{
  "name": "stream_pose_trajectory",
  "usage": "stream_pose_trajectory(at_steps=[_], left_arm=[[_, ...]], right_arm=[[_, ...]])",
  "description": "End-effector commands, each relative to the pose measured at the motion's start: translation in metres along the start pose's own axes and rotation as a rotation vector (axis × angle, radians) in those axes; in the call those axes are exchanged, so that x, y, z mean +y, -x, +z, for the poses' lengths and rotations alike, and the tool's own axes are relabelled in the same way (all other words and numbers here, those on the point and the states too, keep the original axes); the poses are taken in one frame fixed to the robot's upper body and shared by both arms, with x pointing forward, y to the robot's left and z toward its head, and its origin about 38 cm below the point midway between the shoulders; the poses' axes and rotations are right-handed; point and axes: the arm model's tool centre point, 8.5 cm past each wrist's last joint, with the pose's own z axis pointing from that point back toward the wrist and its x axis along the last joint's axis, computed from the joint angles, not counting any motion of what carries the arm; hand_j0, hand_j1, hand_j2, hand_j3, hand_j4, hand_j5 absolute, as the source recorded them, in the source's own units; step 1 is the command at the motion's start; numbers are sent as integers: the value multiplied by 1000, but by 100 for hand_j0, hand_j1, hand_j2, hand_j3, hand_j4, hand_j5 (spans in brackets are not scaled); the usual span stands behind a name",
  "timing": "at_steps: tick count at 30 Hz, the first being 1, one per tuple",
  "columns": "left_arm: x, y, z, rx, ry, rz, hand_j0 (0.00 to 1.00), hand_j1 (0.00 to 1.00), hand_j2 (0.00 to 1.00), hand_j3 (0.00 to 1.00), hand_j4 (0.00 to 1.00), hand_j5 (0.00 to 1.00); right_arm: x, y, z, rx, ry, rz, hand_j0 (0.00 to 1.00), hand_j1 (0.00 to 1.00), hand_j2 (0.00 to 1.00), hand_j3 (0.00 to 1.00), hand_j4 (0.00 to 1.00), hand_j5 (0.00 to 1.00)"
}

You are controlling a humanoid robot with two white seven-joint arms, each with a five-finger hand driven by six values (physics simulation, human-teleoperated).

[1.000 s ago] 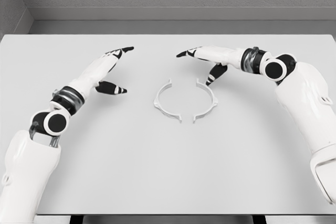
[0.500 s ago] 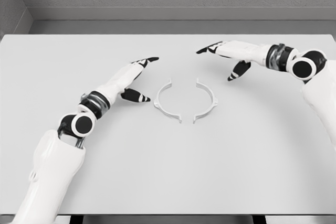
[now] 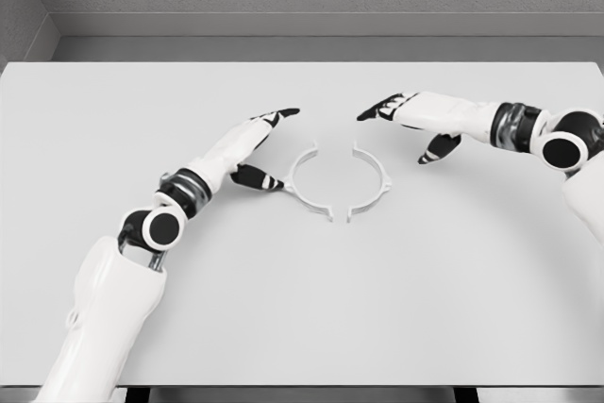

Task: Assemble PVC drainage pipe clamps

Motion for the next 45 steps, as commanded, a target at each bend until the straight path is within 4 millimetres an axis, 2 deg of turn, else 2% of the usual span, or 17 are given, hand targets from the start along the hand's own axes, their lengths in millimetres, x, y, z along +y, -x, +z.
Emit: stream_pose_trajectory(at_steps=[1,4,12,16,21,34,45], left_arm=[[-1,-2,-1,-4,0,5,100,100,100,100,100,100],[-2,-5,-2,-8,-3,6,100,100,100,100,100,100],[-5,-11,-5,-17,-4,8,100,100,100,100,100,100],[-2,-8,-4,-9,-11,9,100,100,100,100,100,100],[3,-3,-4,5,-16,7,100,100,100,100,100,100],[3,-4,-12,5,-9,9,100,100,100,100,100,100],[-3,-15,-17,-17,-5,24,100,100,100,100,100,100]], right_arm=[[-6,-5,0,-14,14,13,100,100,100,100,100,100],[-9,-4,3,-10,33,5,100,100,100,100,100,100],[-2,0,7,-2,37,-16,100,100,100,100,100,100],[0,19,35,64,44,-24,100,100,100,100,100,100],[0,24,43,80,39,-20,100,100,100,100,100,100],[0,28,48,96,30,-18,100,100,100,100,100,100],[-1,25,45,85,36,-15,100,100,100,100,100,100]])
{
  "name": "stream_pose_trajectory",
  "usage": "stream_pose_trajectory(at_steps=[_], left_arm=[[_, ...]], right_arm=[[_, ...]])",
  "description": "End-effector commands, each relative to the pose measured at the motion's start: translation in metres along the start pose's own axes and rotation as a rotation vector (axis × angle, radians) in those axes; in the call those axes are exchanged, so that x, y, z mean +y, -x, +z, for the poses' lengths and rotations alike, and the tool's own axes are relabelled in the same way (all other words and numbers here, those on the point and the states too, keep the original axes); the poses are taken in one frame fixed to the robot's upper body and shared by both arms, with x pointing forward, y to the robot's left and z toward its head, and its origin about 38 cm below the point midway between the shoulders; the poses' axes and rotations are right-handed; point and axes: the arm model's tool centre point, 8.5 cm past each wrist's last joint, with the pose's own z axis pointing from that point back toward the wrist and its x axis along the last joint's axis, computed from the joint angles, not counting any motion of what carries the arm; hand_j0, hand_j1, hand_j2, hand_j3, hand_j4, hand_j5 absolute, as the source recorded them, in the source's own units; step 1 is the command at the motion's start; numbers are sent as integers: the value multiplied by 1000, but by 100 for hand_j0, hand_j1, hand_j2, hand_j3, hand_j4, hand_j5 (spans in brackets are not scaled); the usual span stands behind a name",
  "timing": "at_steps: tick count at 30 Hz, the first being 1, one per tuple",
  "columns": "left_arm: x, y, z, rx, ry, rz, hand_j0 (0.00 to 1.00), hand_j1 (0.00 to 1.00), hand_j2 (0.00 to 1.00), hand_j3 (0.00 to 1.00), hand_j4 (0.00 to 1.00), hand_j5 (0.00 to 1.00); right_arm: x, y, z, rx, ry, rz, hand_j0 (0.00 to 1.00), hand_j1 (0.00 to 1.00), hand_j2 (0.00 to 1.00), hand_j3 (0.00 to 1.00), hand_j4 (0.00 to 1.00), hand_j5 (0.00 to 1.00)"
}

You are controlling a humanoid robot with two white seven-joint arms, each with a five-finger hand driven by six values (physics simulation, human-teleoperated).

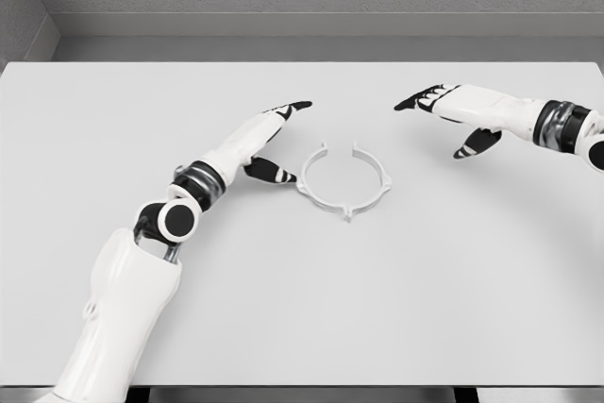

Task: Assemble PVC drainage pipe clamps

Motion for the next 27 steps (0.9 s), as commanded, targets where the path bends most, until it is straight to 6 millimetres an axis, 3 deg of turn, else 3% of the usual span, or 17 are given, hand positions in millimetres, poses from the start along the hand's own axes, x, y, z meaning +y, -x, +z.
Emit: stream_pose_trajectory(at_steps=[1,17,27], left_arm=[[-1,-2,-1,-5,-1,6,100,100,100,100,100,100],[-5,-8,-4,-5,2,-13,100,100,100,100,100,100],[4,-8,-3,-8,-22,-7,100,100,100,100,100,100]], right_arm=[[-1,-2,-1,-6,7,-6,100,100,100,100,100,100],[-1,0,0,-2,4,-5,100,100,100,100,100,100],[-1,-1,0,-3,5,-4,100,100,100,100,100,100]])
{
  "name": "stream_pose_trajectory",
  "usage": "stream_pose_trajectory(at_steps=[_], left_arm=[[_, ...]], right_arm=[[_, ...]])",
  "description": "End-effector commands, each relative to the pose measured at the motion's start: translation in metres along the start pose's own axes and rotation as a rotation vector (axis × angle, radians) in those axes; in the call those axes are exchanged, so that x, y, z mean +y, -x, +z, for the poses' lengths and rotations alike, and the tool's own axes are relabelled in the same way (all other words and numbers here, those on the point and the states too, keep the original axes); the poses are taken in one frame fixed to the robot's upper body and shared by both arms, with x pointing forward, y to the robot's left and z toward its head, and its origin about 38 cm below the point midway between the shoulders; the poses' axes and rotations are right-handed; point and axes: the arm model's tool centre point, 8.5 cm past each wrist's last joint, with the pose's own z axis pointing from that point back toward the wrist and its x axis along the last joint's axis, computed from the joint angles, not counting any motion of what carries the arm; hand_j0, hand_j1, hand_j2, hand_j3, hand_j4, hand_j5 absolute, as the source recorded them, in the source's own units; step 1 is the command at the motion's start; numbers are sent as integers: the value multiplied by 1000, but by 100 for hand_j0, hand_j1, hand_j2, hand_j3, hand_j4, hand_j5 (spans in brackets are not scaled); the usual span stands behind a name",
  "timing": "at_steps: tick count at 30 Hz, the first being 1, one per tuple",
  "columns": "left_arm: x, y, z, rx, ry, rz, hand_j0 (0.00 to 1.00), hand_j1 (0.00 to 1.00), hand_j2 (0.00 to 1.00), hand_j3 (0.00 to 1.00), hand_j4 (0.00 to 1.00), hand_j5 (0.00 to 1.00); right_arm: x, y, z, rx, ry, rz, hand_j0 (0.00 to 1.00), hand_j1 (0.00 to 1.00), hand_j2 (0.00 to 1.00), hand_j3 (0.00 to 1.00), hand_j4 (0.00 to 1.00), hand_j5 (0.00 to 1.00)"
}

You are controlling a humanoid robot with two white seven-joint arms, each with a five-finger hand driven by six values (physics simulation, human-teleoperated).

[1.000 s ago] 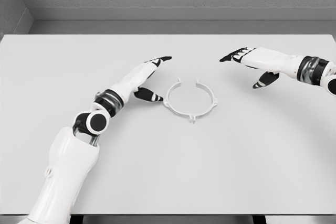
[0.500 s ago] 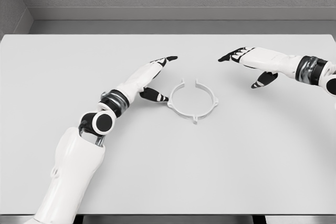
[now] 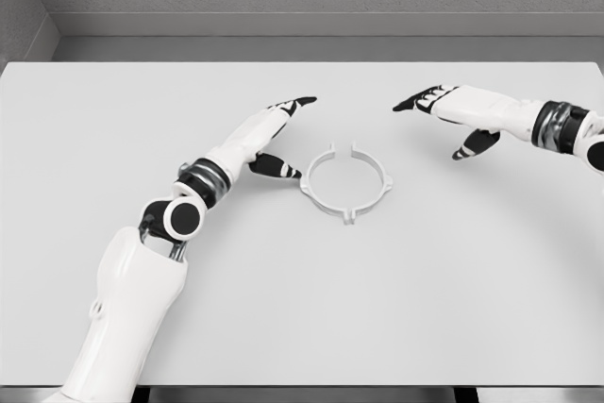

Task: Assemble PVC drainage pipe clamps

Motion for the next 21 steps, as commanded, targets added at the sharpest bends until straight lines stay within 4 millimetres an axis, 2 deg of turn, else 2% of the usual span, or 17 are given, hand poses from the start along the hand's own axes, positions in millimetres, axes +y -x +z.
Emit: stream_pose_trajectory(at_steps=[1,7,21], left_arm=[[2,-1,0,-4,-6,5,100,100,100,100,100,100],[5,3,2,7,-15,12,100,100,100,100,100,100],[-4,7,4,16,-1,17,100,100,100,100,100,100]], right_arm=[[0,0,1,0,4,-6,100,100,100,100,100,100],[0,-1,0,-3,4,-7,100,100,100,100,100,100],[4,-9,-4,-25,-5,5,100,100,100,100,100,100]])
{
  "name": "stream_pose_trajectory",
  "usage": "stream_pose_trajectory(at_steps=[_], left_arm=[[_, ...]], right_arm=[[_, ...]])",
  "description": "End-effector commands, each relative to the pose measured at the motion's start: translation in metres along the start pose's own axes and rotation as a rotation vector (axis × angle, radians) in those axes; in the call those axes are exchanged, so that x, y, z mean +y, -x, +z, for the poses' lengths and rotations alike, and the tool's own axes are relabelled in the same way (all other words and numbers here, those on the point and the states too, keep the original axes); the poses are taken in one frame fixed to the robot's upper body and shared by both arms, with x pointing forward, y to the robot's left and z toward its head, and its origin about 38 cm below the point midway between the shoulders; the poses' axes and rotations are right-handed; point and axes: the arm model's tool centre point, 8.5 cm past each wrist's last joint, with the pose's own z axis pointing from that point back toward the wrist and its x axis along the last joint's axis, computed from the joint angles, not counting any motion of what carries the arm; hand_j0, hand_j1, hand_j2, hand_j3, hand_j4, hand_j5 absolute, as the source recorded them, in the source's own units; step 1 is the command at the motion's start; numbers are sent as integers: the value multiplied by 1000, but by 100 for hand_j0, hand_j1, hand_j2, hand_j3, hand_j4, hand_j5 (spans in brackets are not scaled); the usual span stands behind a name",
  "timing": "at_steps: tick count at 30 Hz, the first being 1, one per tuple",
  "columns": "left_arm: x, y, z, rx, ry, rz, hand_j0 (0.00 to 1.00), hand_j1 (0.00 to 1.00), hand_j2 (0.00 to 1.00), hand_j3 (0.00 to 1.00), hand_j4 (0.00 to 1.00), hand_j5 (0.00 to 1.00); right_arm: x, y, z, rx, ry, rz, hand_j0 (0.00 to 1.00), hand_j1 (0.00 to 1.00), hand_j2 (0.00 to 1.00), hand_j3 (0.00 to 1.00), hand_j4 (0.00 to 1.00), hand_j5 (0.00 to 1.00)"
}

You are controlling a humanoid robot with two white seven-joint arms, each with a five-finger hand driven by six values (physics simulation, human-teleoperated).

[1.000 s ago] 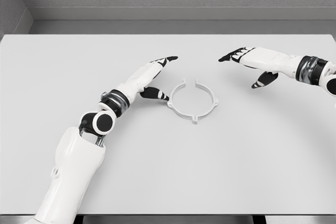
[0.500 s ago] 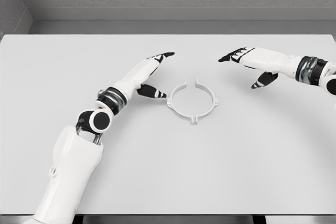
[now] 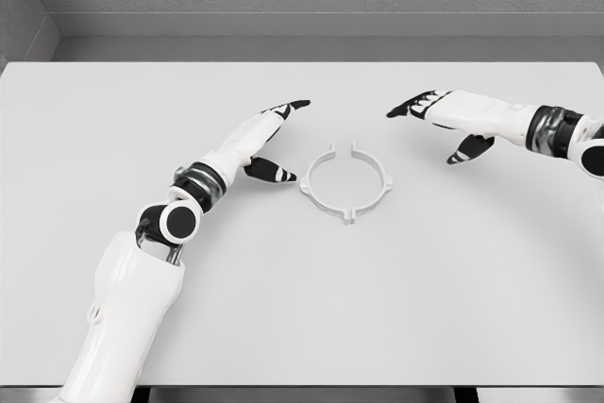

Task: Assemble PVC drainage pipe clamps

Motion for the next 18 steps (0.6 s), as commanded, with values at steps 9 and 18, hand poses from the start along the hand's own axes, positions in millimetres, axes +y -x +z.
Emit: stream_pose_trajectory(at_steps=[9,18], left_arm=[[-3,-3,-1,-8,9,-2,100,100,100,100,100,100],[-8,-5,-3,-13,23,-8,100,100,100,100,100,100]], right_arm=[[0,0,0,-1,4,-5,100,100,100,100,100,100],[-1,0,1,-1,4,-3,100,100,100,100,100,100]])
